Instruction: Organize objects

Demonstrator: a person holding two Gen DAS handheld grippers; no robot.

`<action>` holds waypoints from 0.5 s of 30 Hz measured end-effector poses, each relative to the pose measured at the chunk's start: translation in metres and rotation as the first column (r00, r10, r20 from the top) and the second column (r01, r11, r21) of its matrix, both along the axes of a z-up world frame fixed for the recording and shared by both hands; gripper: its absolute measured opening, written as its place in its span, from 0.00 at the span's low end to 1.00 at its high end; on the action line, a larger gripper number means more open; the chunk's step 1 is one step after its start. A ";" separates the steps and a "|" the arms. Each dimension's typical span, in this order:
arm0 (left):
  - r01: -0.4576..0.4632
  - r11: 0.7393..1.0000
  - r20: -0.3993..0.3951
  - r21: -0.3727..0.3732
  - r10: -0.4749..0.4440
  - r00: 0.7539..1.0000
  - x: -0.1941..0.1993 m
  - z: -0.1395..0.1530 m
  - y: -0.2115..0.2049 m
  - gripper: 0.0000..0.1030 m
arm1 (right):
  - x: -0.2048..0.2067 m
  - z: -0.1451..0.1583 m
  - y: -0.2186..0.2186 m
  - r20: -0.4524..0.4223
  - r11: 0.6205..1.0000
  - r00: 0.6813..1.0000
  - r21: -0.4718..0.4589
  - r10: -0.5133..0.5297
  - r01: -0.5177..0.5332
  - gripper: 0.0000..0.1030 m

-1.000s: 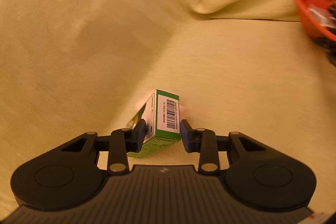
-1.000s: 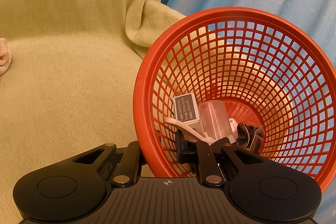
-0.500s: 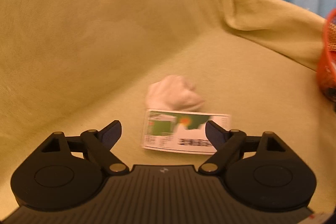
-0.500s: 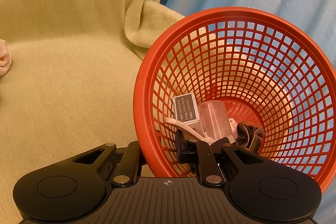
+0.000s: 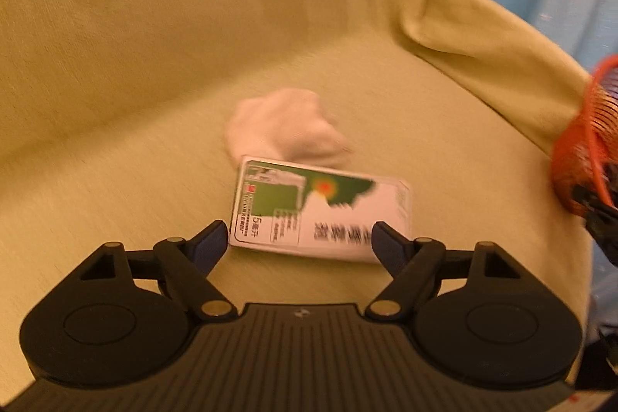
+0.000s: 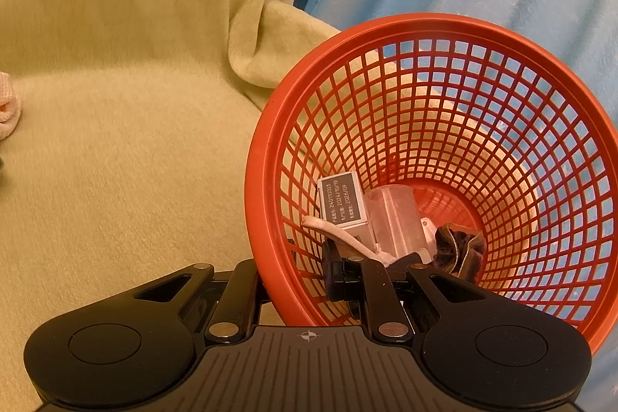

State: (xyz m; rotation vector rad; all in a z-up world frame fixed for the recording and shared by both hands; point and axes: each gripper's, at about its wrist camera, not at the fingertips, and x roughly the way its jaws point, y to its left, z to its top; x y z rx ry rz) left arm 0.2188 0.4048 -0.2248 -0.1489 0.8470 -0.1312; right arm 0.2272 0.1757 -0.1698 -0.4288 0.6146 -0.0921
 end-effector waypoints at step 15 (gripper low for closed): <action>0.238 0.944 0.061 0.228 -0.258 0.964 0.010 0.019 -0.042 0.78 | 0.000 0.000 -0.002 0.000 1.000 1.000 -0.001 0.002 -0.002 0.10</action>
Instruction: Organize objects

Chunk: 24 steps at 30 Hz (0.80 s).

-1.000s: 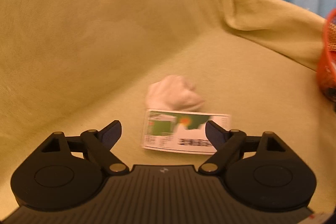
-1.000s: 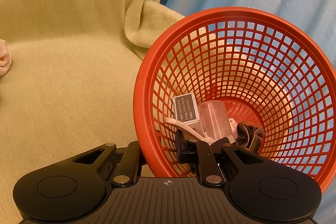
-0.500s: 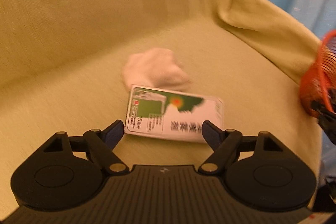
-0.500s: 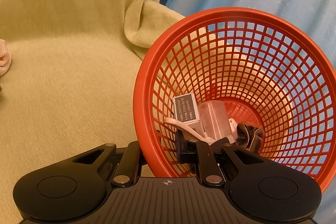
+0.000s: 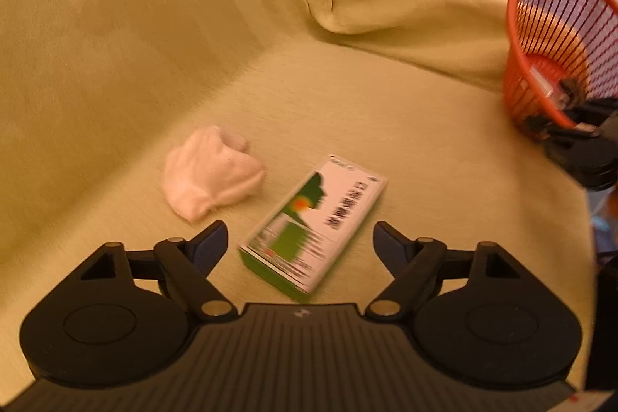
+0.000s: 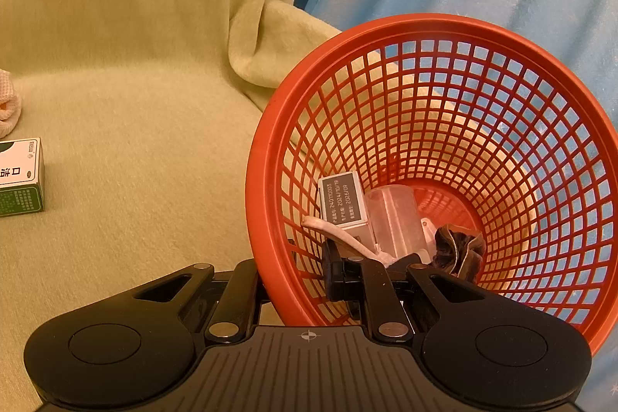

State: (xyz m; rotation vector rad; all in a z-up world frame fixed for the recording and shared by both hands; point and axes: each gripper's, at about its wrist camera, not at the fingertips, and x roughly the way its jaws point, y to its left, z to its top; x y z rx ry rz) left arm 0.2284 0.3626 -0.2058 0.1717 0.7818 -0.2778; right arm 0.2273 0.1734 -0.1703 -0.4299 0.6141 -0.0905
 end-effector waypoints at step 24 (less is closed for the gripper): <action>0.024 0.999 -0.062 0.047 -0.021 0.998 0.019 -0.022 -0.010 0.61 | 0.000 0.001 0.000 0.001 1.000 1.000 0.003 0.000 0.000 0.10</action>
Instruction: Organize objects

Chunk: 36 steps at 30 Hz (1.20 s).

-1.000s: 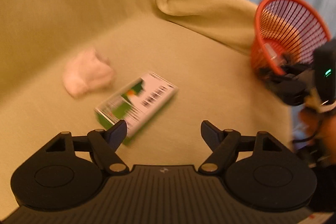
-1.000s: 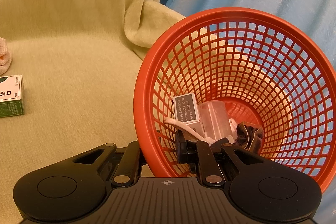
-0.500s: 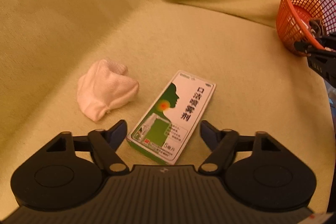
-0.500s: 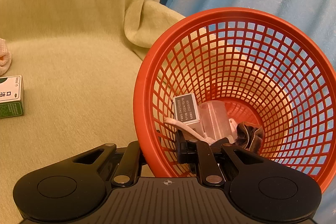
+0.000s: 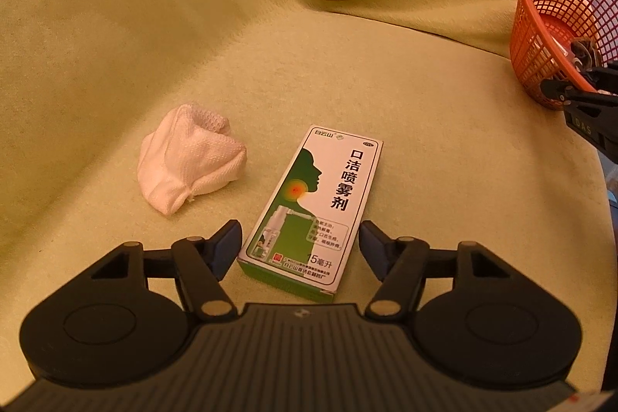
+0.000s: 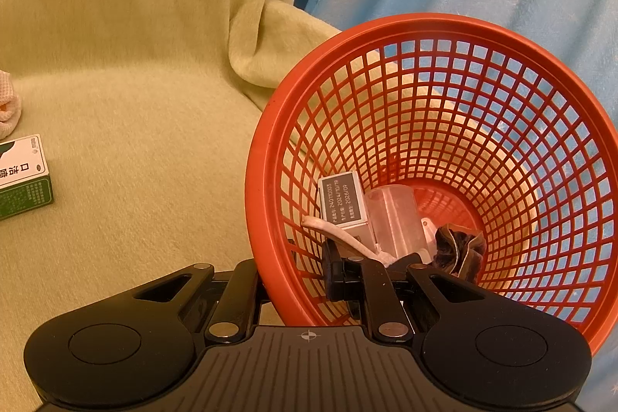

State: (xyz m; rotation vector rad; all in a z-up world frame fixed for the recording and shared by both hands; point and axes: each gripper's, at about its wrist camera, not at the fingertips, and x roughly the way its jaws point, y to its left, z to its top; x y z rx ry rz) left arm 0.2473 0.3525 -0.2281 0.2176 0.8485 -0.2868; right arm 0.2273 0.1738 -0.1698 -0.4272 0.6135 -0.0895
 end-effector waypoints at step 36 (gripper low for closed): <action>0.044 0.997 0.026 0.070 -0.046 0.999 -0.027 0.010 -0.016 0.49 | -0.002 0.000 0.001 -0.002 1.000 1.000 -0.003 0.004 -0.004 0.10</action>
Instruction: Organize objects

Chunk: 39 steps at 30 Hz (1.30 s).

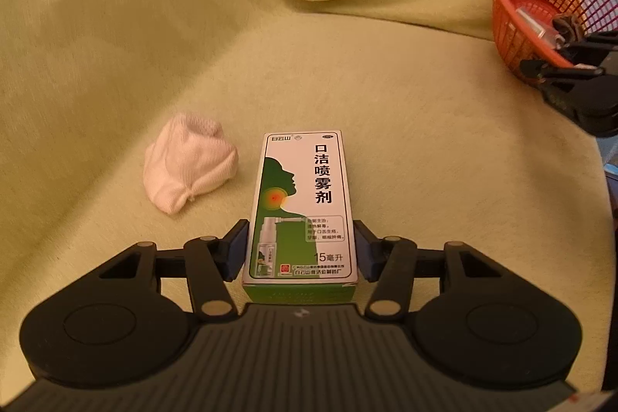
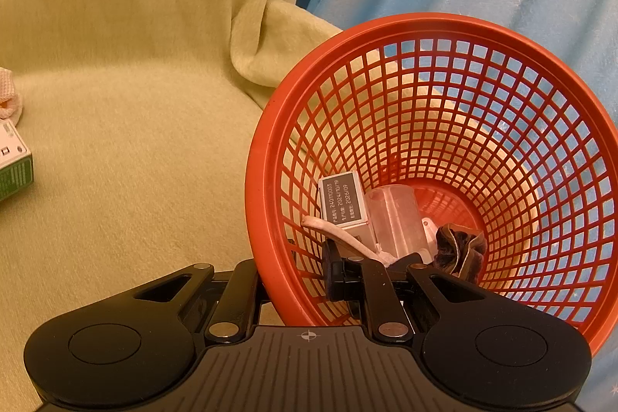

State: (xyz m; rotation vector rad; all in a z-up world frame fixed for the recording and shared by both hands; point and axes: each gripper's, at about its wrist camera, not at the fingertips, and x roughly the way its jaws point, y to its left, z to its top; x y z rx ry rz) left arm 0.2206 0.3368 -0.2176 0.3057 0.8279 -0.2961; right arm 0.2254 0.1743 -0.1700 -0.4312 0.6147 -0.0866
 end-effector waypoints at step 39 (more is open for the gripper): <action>0.076 0.985 0.270 -0.154 -0.032 0.962 0.021 0.128 -0.046 0.49 | 0.000 0.001 -0.001 0.001 1.000 1.000 0.005 0.000 0.000 0.10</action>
